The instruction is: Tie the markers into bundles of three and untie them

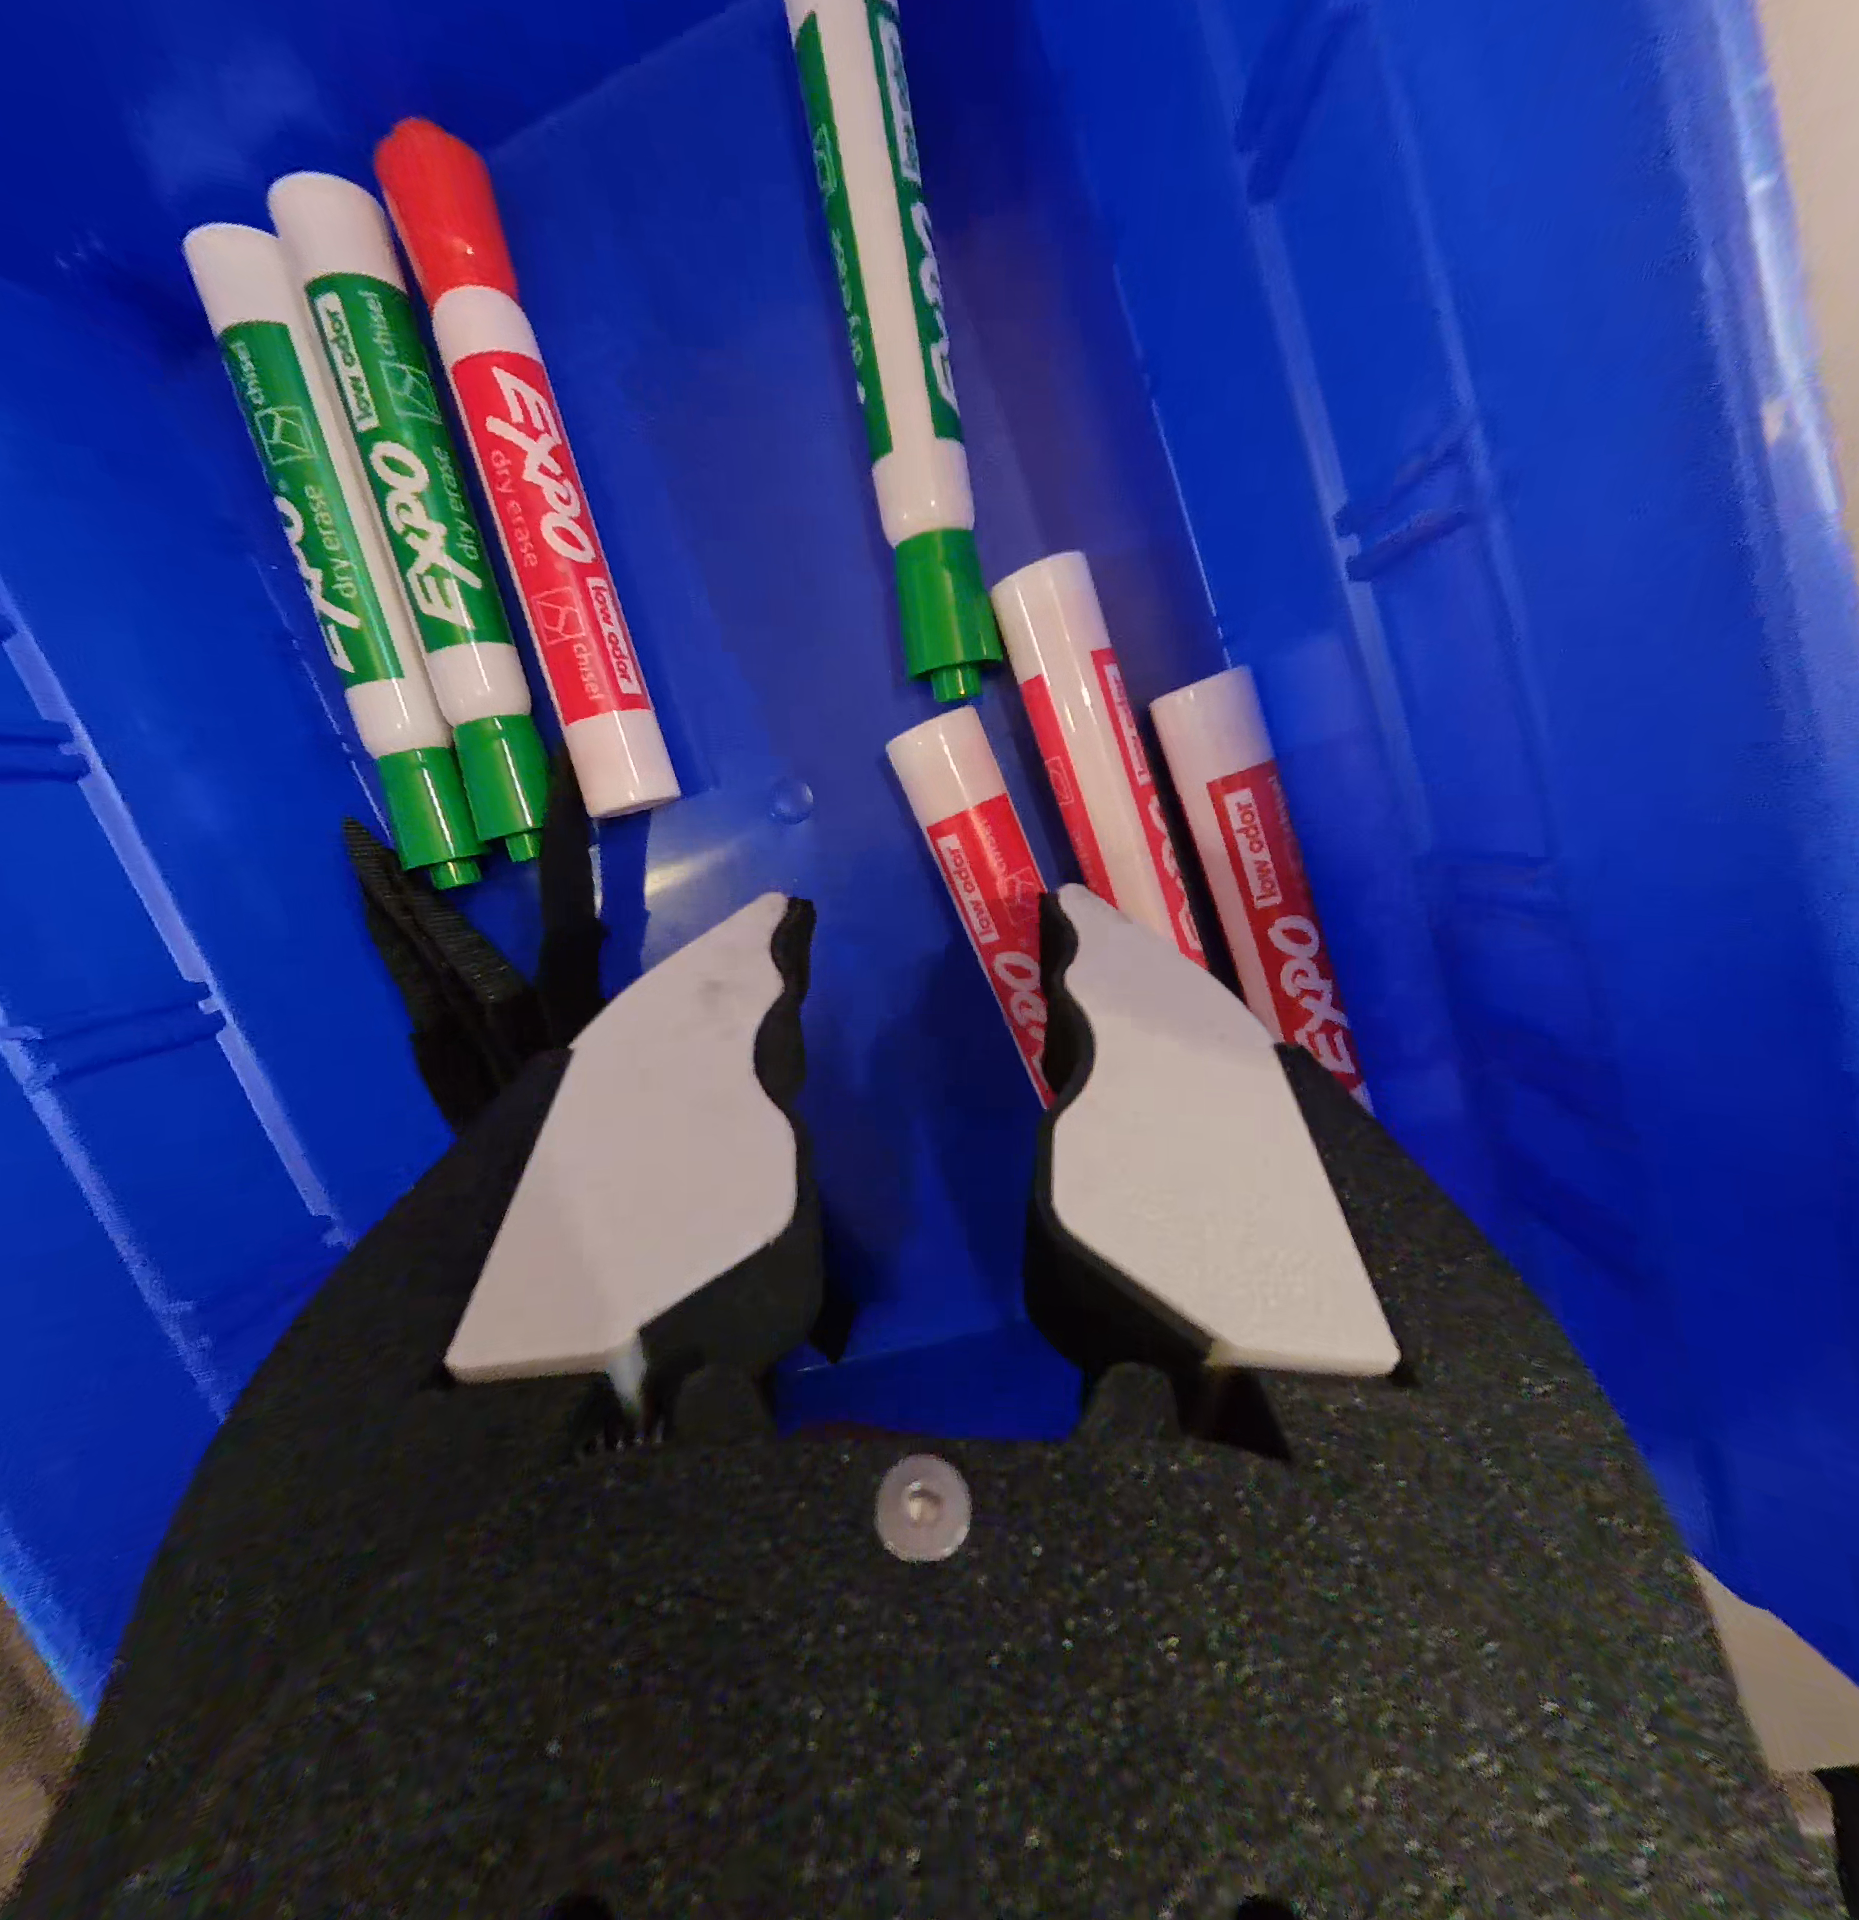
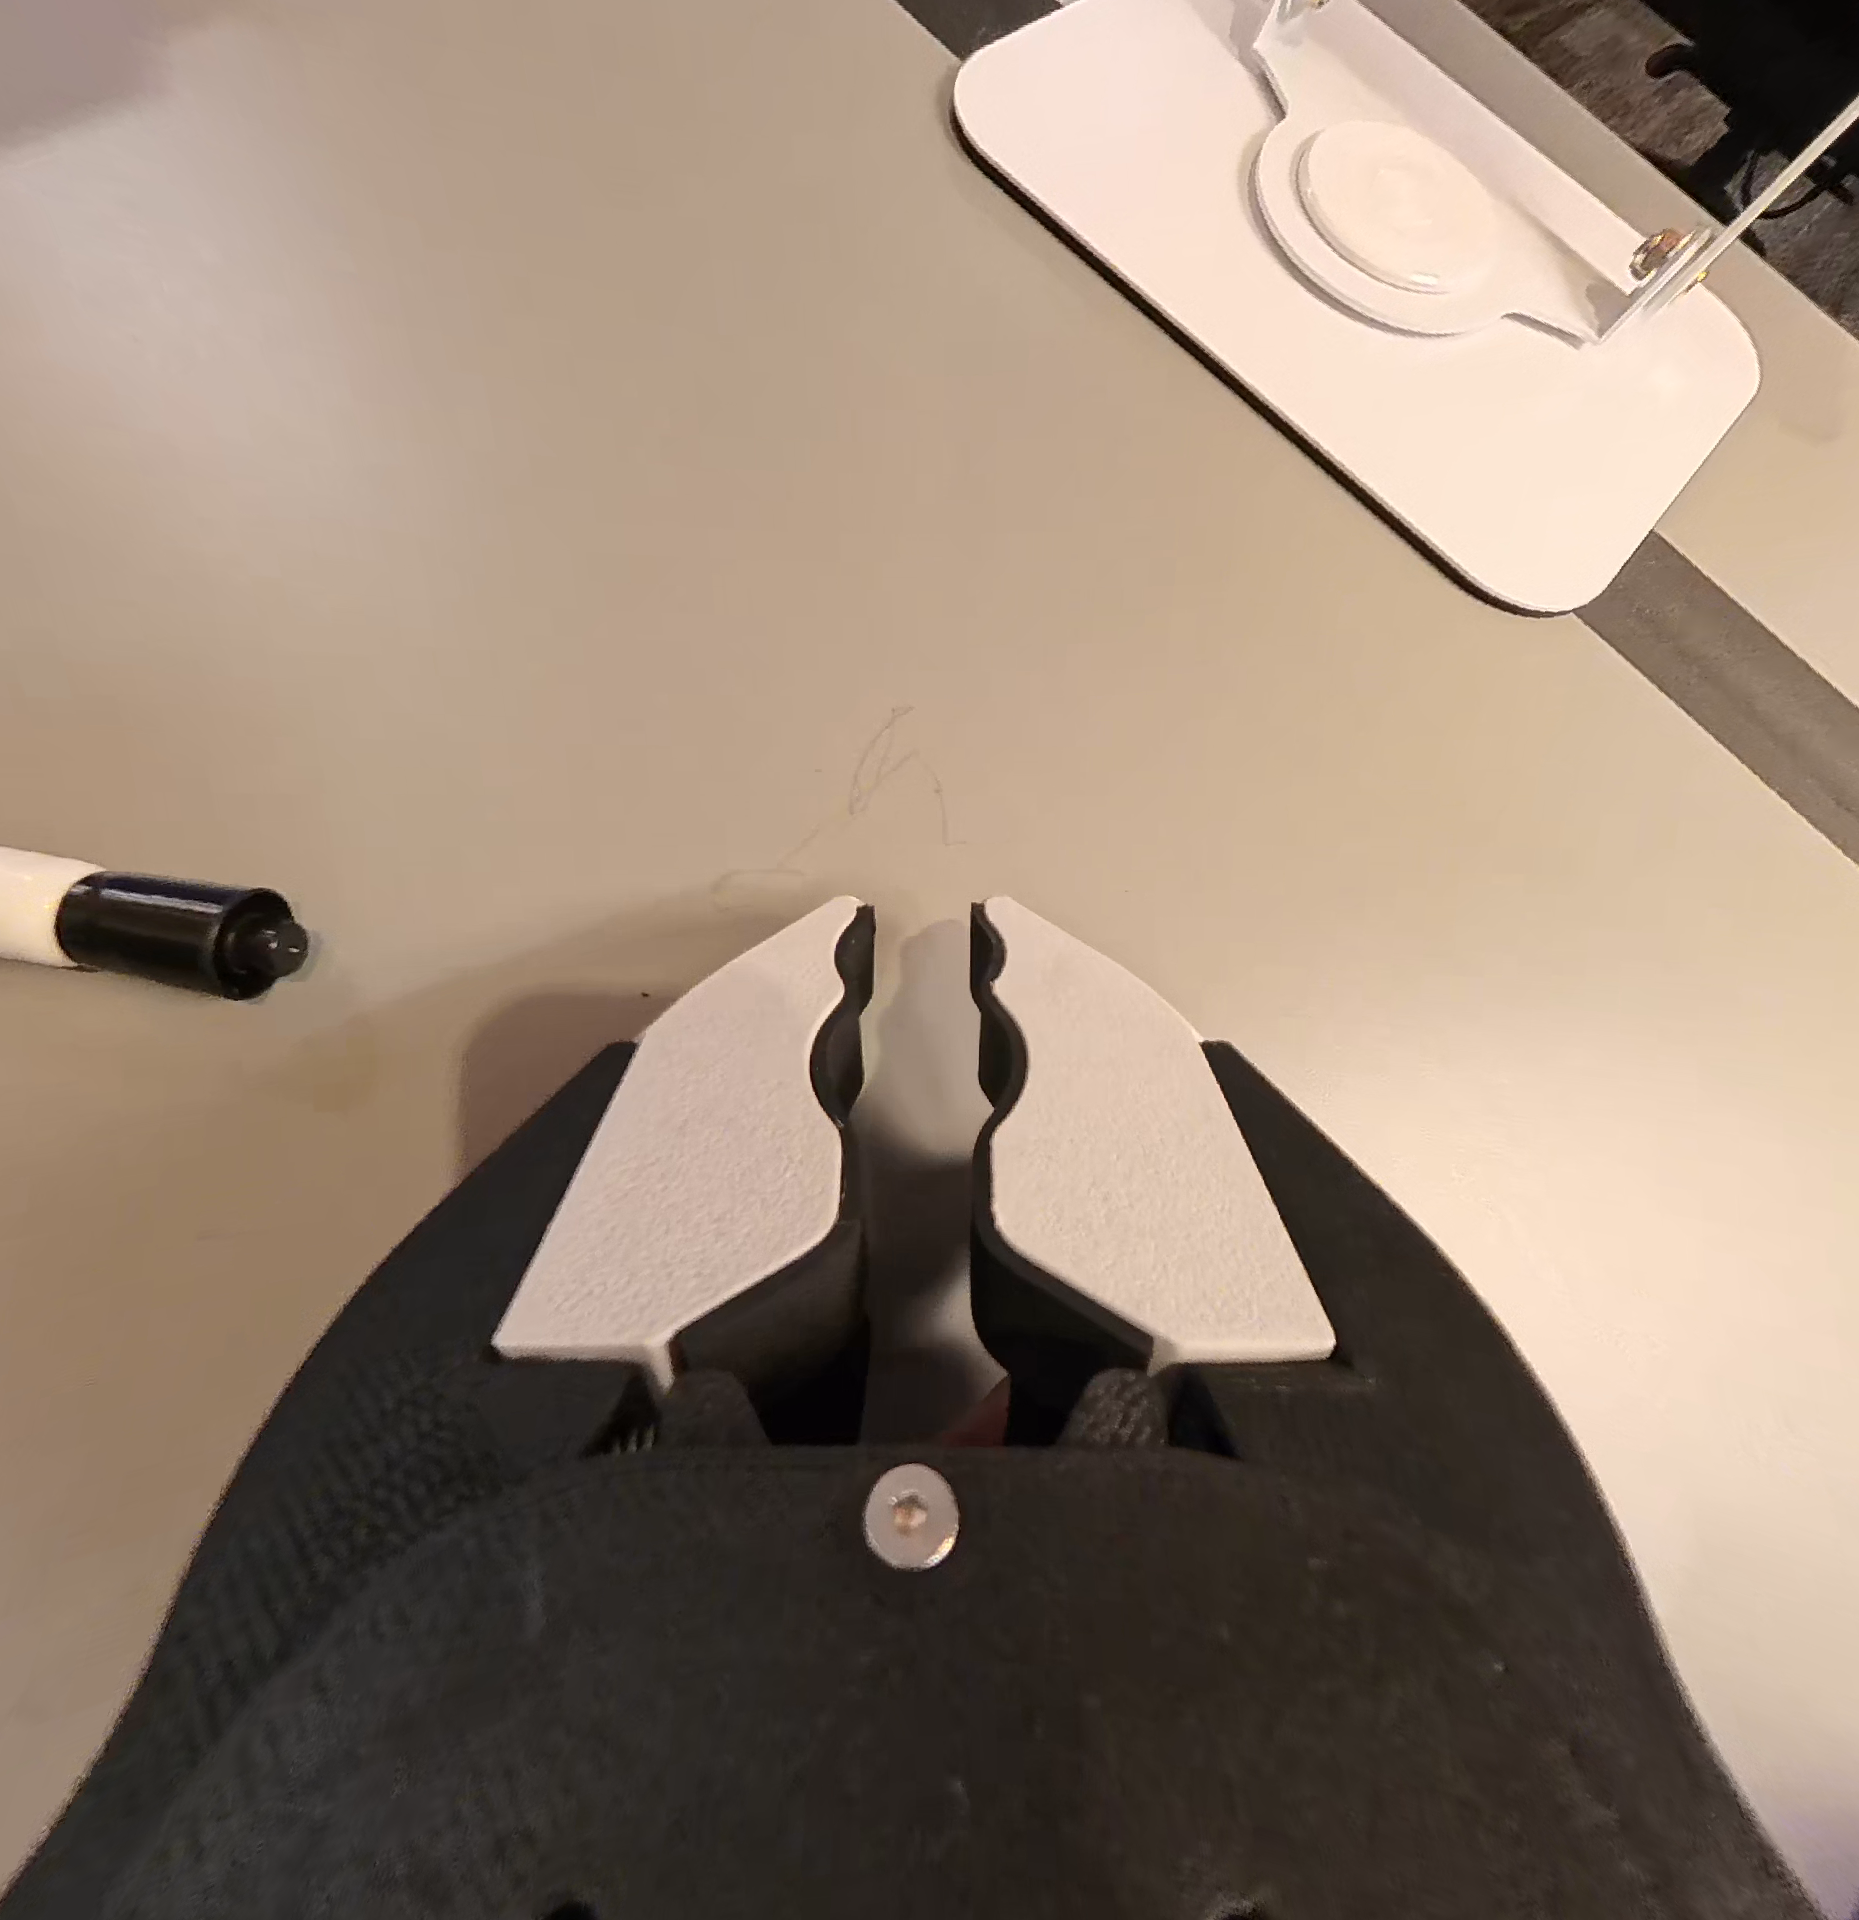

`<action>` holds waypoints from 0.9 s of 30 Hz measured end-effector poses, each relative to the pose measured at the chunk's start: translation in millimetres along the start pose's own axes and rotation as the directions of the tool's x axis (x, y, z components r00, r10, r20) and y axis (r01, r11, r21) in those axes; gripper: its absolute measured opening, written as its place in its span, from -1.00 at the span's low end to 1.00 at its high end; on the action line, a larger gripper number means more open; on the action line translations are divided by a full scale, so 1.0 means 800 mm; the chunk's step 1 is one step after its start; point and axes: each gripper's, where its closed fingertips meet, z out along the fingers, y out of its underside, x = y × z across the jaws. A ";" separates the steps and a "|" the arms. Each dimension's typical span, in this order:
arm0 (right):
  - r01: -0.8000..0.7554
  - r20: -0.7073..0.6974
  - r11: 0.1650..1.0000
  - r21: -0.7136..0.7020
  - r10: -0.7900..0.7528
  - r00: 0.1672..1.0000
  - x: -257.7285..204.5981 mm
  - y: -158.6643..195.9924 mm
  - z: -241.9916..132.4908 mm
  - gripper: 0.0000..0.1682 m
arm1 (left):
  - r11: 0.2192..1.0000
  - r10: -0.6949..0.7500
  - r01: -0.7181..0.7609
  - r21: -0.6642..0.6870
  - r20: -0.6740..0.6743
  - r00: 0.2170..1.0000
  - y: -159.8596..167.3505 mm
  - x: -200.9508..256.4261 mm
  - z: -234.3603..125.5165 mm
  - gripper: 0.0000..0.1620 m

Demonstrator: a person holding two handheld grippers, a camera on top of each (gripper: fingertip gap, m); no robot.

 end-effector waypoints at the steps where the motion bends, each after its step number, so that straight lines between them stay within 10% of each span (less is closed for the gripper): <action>1: 0.002 0.001 1.000 0.002 -0.002 1.000 0.000 0.000 0.000 -0.80 | 1.000 0.002 -0.002 -0.007 -0.002 1.000 0.001 0.001 0.002 -0.47; 11: -0.040 0.048 0.998 0.047 0.038 0.998 -0.001 -0.006 -0.007 -0.80 | 0.992 0.003 0.002 -0.123 0.038 0.999 0.011 -0.002 0.018 -0.73; 17: -0.114 0.113 0.990 0.086 0.104 0.988 0.002 -0.011 -0.013 -0.79 | 0.986 -0.055 0.017 0.165 0.231 0.971 -0.042 -0.004 -0.098 -0.77; 22: -0.188 0.156 0.977 0.105 0.170 0.973 0.007 -0.013 -0.016 -0.79 | 0.837 0.096 -0.075 0.542 -0.011 0.995 -0.153 0.165 -0.197 -0.78; 27: -0.200 0.189 0.971 0.131 0.174 0.967 0.005 -0.015 -0.023 -0.78 | 0.802 0.245 -0.037 0.596 -0.271 0.931 -0.217 0.343 -0.152 -0.78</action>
